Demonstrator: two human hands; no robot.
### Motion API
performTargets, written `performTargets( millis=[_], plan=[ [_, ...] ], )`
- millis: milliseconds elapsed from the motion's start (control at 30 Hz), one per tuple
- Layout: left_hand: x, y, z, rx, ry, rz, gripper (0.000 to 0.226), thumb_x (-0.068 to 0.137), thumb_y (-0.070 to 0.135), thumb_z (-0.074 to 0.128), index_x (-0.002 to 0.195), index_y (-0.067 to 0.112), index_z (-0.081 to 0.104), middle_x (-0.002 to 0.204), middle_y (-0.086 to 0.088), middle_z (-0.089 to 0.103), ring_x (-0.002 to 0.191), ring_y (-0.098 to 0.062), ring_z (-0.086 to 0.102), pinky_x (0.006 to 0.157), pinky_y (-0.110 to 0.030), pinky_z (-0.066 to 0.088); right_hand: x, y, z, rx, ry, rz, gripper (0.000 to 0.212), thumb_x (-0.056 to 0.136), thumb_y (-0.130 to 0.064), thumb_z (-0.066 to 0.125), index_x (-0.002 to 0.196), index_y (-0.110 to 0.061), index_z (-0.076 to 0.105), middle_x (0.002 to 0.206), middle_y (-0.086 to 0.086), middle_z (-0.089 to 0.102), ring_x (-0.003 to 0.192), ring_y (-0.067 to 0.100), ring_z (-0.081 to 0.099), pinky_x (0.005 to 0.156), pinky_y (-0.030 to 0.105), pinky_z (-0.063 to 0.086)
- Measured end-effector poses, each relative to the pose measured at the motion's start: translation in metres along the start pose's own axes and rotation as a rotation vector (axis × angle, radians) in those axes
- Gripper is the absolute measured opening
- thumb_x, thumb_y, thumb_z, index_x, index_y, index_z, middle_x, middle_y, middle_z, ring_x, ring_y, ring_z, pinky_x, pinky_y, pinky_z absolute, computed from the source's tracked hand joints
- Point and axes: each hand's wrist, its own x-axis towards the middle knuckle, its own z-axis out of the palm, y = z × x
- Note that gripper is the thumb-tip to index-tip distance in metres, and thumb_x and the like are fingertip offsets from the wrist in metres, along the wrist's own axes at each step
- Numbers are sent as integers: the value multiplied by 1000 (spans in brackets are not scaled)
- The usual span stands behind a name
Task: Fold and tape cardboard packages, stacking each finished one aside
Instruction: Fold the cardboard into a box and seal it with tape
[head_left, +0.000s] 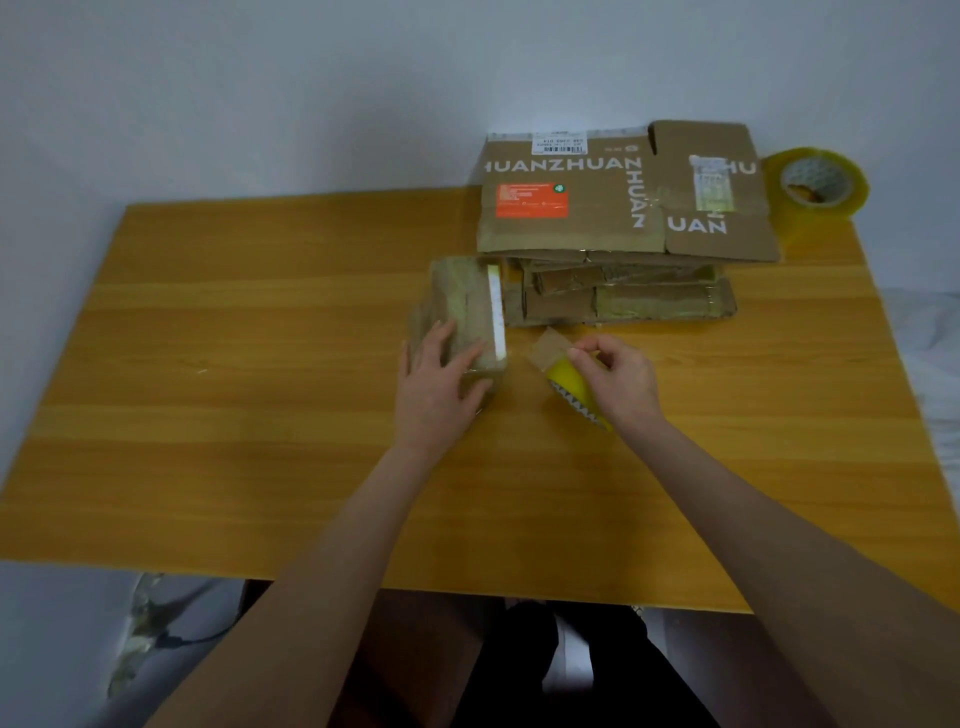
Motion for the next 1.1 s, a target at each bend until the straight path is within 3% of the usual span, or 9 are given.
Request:
performTargets(
  millis=[100,167,333,433,567,700,867,1000,1100],
  plan=[
    [5,34,-5,-148,208,92,25,83,18,70,108,14,70,111,-7,64,102,-22,60,85,-36,52,-2,1,-4,22,-8,-18,5,93,-30,60,89,-27,63,90,-6,63,88,16,60,70,30,49],
    [13,60,-9,-211,207,102,22,83,17,70,104,12,72,101,-5,66,94,-20,61,75,-28,50,-4,1,-7,20,0,-39,5,93,-30,61,89,-27,63,91,-6,64,90,16,60,71,30,47],
    [28,91,2,-226,-167,-120,37,86,39,65,119,22,66,119,0,65,113,-16,57,90,-34,50,-12,1,-20,12,10,-93,7,92,-29,62,91,-23,67,91,-3,67,90,14,57,75,33,46],
    [31,98,4,-458,-206,-282,27,84,32,70,109,21,72,106,2,72,101,-12,64,84,-24,49,-14,3,-30,-23,-8,-137,4,92,-28,62,89,-25,64,77,-8,58,77,14,50,64,31,39],
    [34,108,4,-650,-238,-352,16,84,23,71,98,16,75,92,3,72,90,-9,63,80,-20,48,-15,9,-42,-13,-38,-144,8,91,-24,63,97,-18,66,77,-7,56,79,15,49,66,30,38],
    [35,119,7,-573,-205,-308,17,91,22,63,100,12,73,87,6,66,86,-9,60,78,-22,44,-17,11,-43,-53,-74,-98,26,88,-23,68,110,-12,61,105,1,65,99,17,55,79,26,40],
    [27,116,11,-388,-214,-231,18,92,27,61,98,14,71,87,2,69,81,-13,62,69,-23,44,-10,6,-39,-162,-50,-31,57,85,-24,72,134,-16,44,109,10,63,107,28,58,83,35,45],
    [19,90,3,-175,-113,-165,20,93,35,57,93,17,65,82,4,65,73,-9,58,61,-19,43,0,21,-28,-556,-69,-88,36,94,-20,61,127,-17,48,128,6,58,119,27,52,91,39,46],
    [9,48,-9,-185,156,-53,11,93,15,58,97,12,68,92,-1,66,86,-12,56,71,-17,42,4,29,-19,-715,-96,-95,30,97,-20,53,126,-18,50,130,7,53,123,28,44,96,41,41]
  ],
)
